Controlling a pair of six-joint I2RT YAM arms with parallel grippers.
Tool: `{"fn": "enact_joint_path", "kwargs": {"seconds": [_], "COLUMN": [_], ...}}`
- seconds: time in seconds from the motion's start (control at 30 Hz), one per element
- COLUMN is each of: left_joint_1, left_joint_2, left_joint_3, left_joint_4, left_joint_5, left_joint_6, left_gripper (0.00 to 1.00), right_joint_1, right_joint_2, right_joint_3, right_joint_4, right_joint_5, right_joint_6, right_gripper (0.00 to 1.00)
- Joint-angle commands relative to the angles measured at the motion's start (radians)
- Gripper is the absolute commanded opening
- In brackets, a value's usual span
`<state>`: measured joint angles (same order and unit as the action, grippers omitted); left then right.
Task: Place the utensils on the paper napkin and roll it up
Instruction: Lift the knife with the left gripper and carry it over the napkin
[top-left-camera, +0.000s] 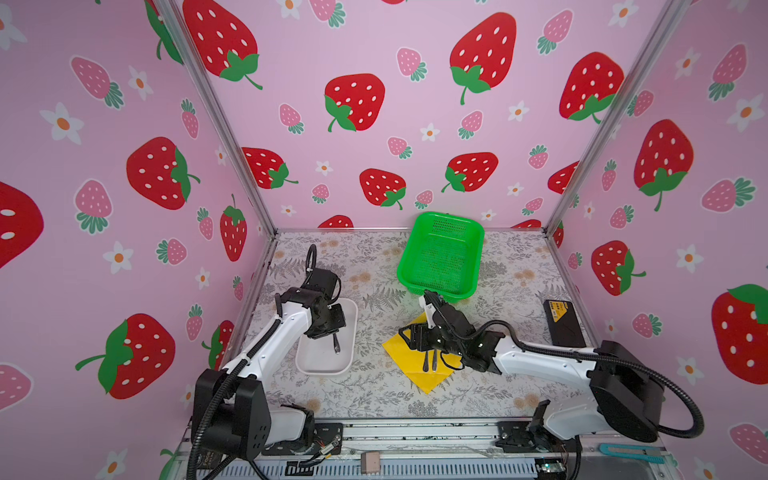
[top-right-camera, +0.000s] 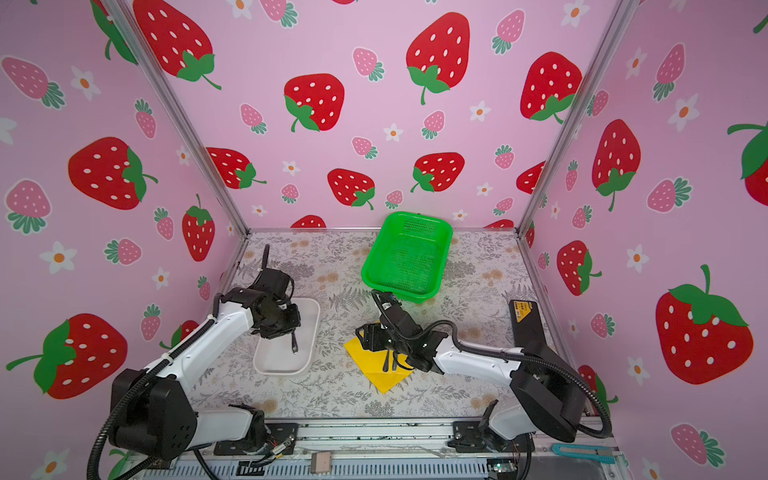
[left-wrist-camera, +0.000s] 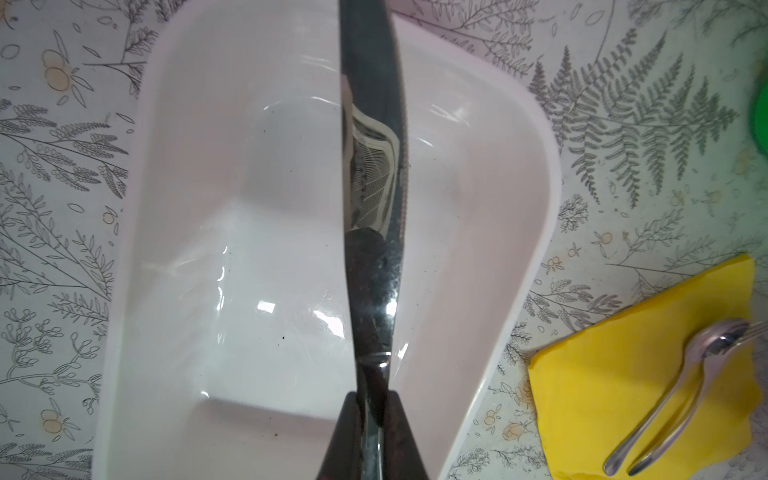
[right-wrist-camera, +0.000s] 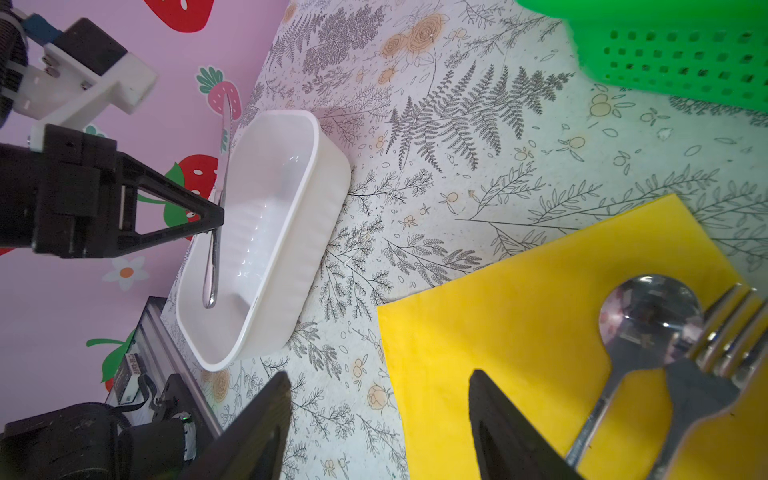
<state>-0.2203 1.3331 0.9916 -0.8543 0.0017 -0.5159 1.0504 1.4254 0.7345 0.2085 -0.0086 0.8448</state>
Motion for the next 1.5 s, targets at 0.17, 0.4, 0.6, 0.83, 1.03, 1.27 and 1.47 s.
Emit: {"fn": "enact_joint_path", "kwargs": {"seconds": [0.17, 0.4, 0.6, 0.83, 1.03, 1.27, 1.47], "left_joint_1": [-0.096, -0.237, -0.378, -0.485, -0.527, -0.553, -0.565], "left_joint_2": [0.001, 0.056, 0.164, 0.295, 0.395, 0.5, 0.554], "left_joint_3": [0.089, 0.164, 0.236, 0.289, 0.328, 0.366, 0.394], "left_joint_4": [-0.074, -0.066, -0.027, 0.048, 0.096, 0.126, 0.138], "left_joint_5": [0.013, 0.025, 0.031, 0.089, 0.142, 0.188, 0.216], "left_joint_6": [-0.007, -0.055, -0.101, -0.137, -0.145, -0.149, -0.15], "left_gripper": [0.09, 0.1, 0.09, 0.09, 0.09, 0.09, 0.09], "right_joint_1": [-0.012, -0.03, -0.051, -0.07, -0.079, -0.085, -0.091], "right_joint_2": [-0.048, -0.121, -0.193, -0.3, -0.367, -0.373, -0.34], "right_joint_3": [-0.029, -0.111, -0.19, -0.277, -0.335, -0.366, -0.36], "right_joint_4": [0.025, 0.047, 0.065, 0.062, 0.049, 0.045, 0.045], "right_joint_5": [0.032, 0.077, 0.09, 0.12, 0.13, 0.117, 0.101], "right_joint_6": [0.033, 0.088, 0.133, 0.174, 0.199, 0.219, 0.218], "right_gripper": [0.69, 0.69, 0.7, 0.7, 0.7, 0.71, 0.71]}}
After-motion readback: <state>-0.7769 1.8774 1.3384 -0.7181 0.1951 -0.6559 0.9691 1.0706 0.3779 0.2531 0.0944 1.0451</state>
